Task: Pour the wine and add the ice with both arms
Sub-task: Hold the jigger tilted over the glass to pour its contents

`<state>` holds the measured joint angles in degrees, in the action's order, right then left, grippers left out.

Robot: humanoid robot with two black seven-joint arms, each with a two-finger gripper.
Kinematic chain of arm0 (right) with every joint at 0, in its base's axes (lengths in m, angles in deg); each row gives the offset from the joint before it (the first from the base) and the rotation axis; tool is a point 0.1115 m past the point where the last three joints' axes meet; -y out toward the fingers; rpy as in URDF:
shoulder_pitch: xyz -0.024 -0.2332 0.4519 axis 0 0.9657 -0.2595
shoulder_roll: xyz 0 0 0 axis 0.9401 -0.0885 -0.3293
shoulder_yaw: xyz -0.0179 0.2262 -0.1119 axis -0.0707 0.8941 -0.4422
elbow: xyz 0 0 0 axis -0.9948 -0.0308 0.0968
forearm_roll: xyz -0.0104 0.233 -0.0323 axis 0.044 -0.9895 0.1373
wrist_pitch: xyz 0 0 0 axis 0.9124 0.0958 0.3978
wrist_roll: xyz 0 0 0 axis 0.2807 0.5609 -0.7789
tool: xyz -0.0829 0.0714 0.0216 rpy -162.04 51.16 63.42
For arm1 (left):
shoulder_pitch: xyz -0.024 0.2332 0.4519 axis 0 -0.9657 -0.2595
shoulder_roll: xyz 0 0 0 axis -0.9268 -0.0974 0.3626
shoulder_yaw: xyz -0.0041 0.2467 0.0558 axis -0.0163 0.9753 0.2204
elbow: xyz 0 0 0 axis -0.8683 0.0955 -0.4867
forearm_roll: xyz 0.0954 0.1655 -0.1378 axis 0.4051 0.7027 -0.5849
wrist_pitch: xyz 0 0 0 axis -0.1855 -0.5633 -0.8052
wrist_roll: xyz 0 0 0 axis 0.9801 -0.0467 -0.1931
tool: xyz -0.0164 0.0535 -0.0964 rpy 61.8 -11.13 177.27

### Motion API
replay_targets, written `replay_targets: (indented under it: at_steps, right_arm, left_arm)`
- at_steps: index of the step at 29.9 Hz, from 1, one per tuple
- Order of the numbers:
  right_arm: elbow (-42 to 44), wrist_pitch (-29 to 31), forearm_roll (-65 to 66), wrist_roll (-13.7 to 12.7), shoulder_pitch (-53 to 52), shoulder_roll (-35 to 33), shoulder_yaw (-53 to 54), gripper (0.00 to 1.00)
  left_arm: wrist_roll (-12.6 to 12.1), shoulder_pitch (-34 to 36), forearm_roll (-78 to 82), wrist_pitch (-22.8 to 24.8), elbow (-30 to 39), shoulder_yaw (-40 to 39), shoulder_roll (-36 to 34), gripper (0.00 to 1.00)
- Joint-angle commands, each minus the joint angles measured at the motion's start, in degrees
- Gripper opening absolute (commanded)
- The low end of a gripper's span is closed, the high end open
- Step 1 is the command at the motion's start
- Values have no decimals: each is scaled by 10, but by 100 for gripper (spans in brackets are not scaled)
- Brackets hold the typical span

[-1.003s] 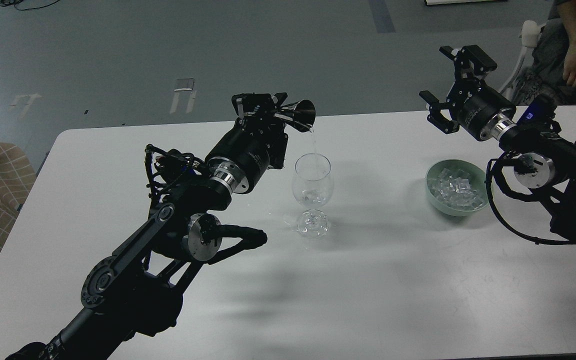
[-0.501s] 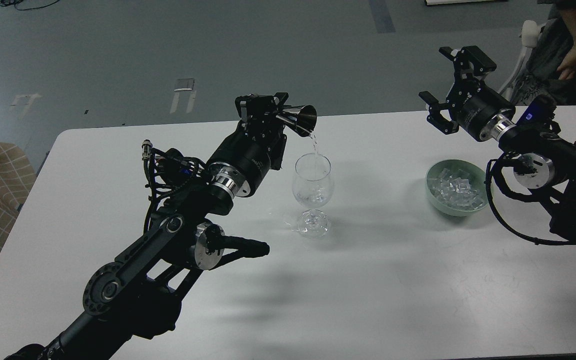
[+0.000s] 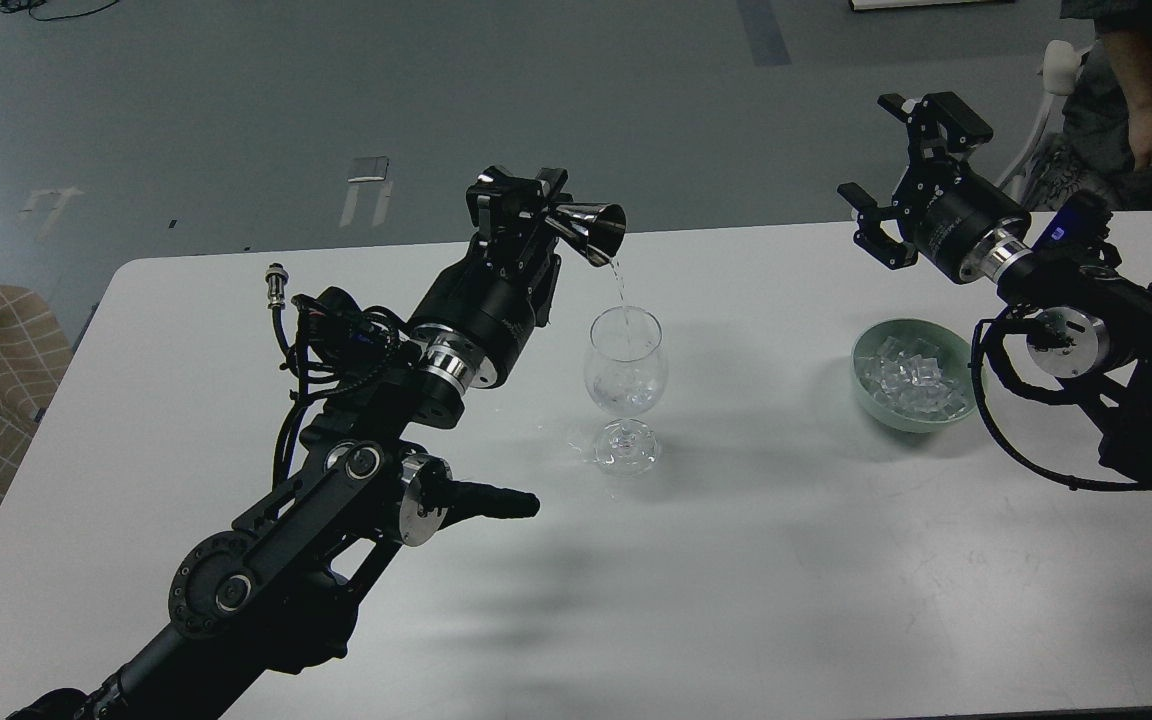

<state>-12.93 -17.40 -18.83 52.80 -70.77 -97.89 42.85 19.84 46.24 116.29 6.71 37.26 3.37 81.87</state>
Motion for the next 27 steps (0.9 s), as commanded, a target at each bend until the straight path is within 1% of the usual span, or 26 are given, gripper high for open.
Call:
replay_targets:
  at_steps: [1, 4, 12, 15, 27]
  right_arm:
    - [0, 0, 0, 0, 0, 1, 0, 100]
    - [0, 0, 0, 0, 0, 4, -1, 100]
    - [1, -1, 0, 0, -1, 7, -1, 100]
    - [1, -1, 0, 0, 0, 8, -1, 100]
    - [2, -1, 0, 0, -1, 7, -1, 100]
  left_arm:
    - [9, -1, 16, 0, 0, 7, -7, 8]
    - [19, -1, 40, -1, 0, 22, -12, 8]
    - [31, -2, 77, -1, -4, 23, -12, 8]
    - [25, -1, 70, -1, -5, 20, -9, 8]
    - [25, 2, 75, -1, -5, 15, -12, 8]
